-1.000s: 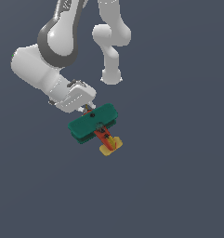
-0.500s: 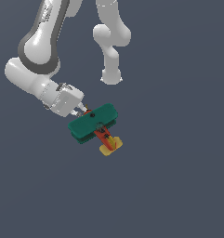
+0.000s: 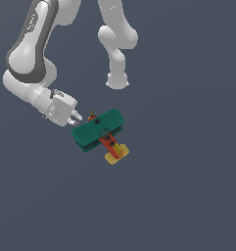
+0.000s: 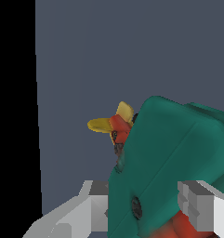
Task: Pick up the object and move it to a goal position.
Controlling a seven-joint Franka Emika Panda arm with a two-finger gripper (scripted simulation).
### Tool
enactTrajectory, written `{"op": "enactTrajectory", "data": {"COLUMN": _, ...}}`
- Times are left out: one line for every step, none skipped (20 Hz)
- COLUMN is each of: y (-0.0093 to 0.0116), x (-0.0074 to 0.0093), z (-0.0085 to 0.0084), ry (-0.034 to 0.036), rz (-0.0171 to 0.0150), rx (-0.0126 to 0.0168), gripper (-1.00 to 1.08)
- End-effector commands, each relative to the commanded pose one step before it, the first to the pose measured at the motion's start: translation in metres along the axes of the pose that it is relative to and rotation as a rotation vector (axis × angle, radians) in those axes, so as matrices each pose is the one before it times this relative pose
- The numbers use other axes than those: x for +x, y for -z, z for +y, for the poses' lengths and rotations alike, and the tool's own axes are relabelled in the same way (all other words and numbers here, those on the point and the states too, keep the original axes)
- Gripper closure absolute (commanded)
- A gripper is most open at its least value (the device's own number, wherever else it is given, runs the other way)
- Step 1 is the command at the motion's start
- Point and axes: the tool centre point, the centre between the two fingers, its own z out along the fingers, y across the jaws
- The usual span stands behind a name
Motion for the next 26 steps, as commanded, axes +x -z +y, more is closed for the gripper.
{"op": "enactTrajectory", "data": {"y": 0.00409, "x": 0.00320, "z": 0.00505, "ry": 0.00171, "rz": 0.02079, "rx": 0.02322, "gripper": -0.20}}
{"op": "enactTrajectory", "data": {"y": 0.00144, "x": 0.00104, "z": 0.00178, "ry": 0.00037, "rz": 0.00704, "rx": 0.00740, "gripper": -0.20}}
{"op": "enactTrajectory", "data": {"y": 0.00145, "x": 0.00100, "z": 0.00165, "ry": 0.00046, "rz": 0.00676, "rx": 0.00679, "gripper": -0.20}}
{"op": "enactTrajectory", "data": {"y": 0.00141, "x": 0.00096, "z": 0.00151, "ry": 0.00054, "rz": 0.00642, "rx": 0.00615, "gripper": -0.20}}
{"op": "enactTrajectory", "data": {"y": 0.00115, "x": 0.00081, "z": 0.00138, "ry": 0.00037, "rz": 0.00560, "rx": 0.00563, "gripper": -0.20}}
{"op": "enactTrajectory", "data": {"y": 0.00079, "x": 0.00060, "z": 0.00124, "ry": 0.00008, "rz": 0.00455, "rx": 0.00522, "gripper": -0.20}}
{"op": "enactTrajectory", "data": {"y": 0.00076, "x": 0.00058, "z": 0.00112, "ry": 0.00016, "rz": 0.00425, "rx": 0.00463, "gripper": -0.20}}
{"op": "enactTrajectory", "data": {"y": 0.00119, "x": 0.00075, "z": 0.00100, "ry": 0.00064, "rz": 0.00484, "rx": 0.00397, "gripper": -0.20}}
{"op": "enactTrajectory", "data": {"y": 0.00150, "x": 0.00091, "z": 0.00085, "ry": 0.00112, "rz": 0.00517, "rx": 0.00304, "gripper": -0.20}}
{"op": "enactTrajectory", "data": {"y": 0.00147, "x": 0.00087, "z": 0.00074, "ry": 0.00116, "rz": 0.00485, "rx": 0.00257, "gripper": -0.20}}
{"op": "enactTrajectory", "data": {"y": 0.00105, "x": 0.00063, "z": 0.00064, "ry": 0.00075, "rz": 0.00373, "rx": 0.00235, "gripper": -0.20}}
{"op": "enactTrajectory", "data": {"y": 0.00042, "x": 0.00031, "z": 0.00057, "ry": 0.00014, "rz": 0.00226, "rx": 0.00226, "gripper": -0.20}}
{"op": "enactTrajectory", "data": {"y": -0.00020, "x": -0.00004, "z": 0.00050, "ry": -0.00053, "rz": 0.00077, "rx": 0.00231, "gripper": -0.20}}
{"op": "enactTrajectory", "data": {"y": -0.00086, "x": -0.00039, "z": 0.00045, "ry": -0.00123, "rz": -0.00075, "rx": 0.00236, "gripper": -0.20}}
{"op": "enactTrajectory", "data": {"y": -0.00147, "x": -0.00072, "z": 0.00041, "ry": -0.00189, "rz": -0.00211, "rx": 0.00250, "gripper": -0.20}}
{"op": "enactTrajectory", "data": {"y": -0.00201, "x": -0.00101, "z": 0.00043, "ry": -0.00255, "rz": -0.00326, "rx": 0.00281, "gripper": -0.20}}
{"op": "enactTrajectory", "data": {"y": -0.00247, "x": -0.00127, "z": 0.00047, "ry": -0.00316, "rz": -0.00419, "rx": 0.00318, "gripper": -0.20}}
{"op": "enactTrajectory", "data": {"y": -0.00239, "x": -0.00126, "z": 0.00047, "ry": -0.00317, "rz": -0.00409, "rx": 0.00311, "gripper": -0.20}}
{"op": "enactTrajectory", "data": {"y": -0.00199, "x": -0.00108, "z": 0.00046, "ry": -0.00283, "rz": -0.00334, "rx": 0.00288, "gripper": -0.20}}
{"op": "enactTrajectory", "data": {"y": -0.00143, "x": -0.00082, "z": 0.00046, "ry": -0.00232, "rz": -0.00222, "rx": 0.00262, "gripper": -0.20}}
{"op": "enactTrajectory", "data": {"y": -0.00073, "x": -0.00047, "z": 0.00048, "ry": -0.00170, "rz": -0.00081, "rx": 0.00240, "gripper": -0.20}}
{"op": "enactTrajectory", "data": {"y": -0.00001, "x": -0.00014, "z": 0.00047, "ry": -0.00099, "rz": 0.00075, "rx": 0.00216, "gripper": -0.20}}
{"op": "enactTrajectory", "data": {"y": 0.00067, "x": 0.00020, "z": 0.00055, "ry": -0.00042, "rz": 0.00233, "rx": 0.00232, "gripper": -0.20}}
{"op": "enactTrajectory", "data": {"y": 0.00112, "x": 0.00050, "z": 0.00055, "ry": 0.00029, "rz": 0.00356, "rx": 0.00232, "gripper": -0.20}}
{"op": "enactTrajectory", "data": {"y": 0.00112, "x": 0.00062, "z": 0.00047, "ry": 0.00082, "rz": 0.00380, "rx": 0.00221, "gripper": -0.20}}
{"op": "enactTrajectory", "data": {"y": 0.00066, "x": 0.00058, "z": 0.00036, "ry": 0.00108, "rz": 0.00313, "rx": 0.00213, "gripper": -0.20}}
